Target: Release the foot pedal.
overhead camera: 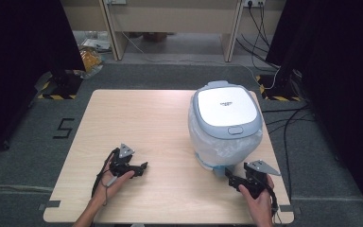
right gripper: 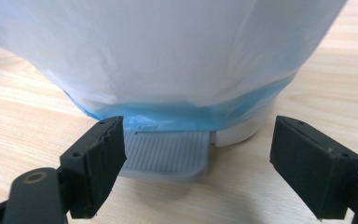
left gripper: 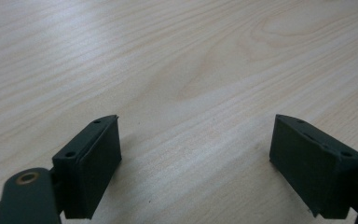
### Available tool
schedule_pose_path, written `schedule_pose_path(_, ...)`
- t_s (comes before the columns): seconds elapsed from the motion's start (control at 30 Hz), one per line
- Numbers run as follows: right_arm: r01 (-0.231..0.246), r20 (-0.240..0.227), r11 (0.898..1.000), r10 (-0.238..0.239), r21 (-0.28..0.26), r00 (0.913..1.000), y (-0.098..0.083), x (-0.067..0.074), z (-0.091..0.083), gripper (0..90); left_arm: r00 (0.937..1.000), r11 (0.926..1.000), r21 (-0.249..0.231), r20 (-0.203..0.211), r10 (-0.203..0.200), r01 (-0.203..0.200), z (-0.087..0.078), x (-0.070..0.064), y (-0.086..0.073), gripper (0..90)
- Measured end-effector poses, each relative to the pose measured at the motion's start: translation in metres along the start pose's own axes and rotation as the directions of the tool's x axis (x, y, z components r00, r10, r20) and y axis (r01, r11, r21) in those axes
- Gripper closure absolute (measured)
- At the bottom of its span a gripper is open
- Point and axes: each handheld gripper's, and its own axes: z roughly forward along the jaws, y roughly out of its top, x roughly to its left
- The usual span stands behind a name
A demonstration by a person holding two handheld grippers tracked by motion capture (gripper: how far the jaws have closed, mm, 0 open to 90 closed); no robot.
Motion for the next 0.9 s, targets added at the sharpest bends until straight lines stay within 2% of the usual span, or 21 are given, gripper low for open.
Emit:
schedule_pose_path(0.13,0.012,0.009,1.000,-0.012,-0.014,0.9999,0.003,-0.001,-0.008,18.4,1.0000,1.0000,0.000,0.000,0.000,0.000,0.000,0.000,0.000,15.7)
schedule_pose_path(0.5,0.053,0.019,0.999,-0.053,-0.008,0.9984,-0.001,0.004,-0.026,18.7,1.0000,1.0000,0.001,-0.002,-0.003,0.003,-0.001,0.000,0.000,15.7)
schedule_pose_path(0.63,0.052,0.023,0.998,-0.052,-0.022,0.9984,-0.006,0.004,-0.037,18.7,1.0000,1.0000,0.002,-0.003,-0.001,0.001,-0.001,0.000,0.000,15.7)
schedule_pose_path(0.9,0.062,0.028,0.998,-0.062,0.006,0.9977,-0.024,0.007,-0.044,18.7,1.0000,1.0000,0.001,-0.003,-0.002,0.002,-0.001,0.000,0.000,15.7)
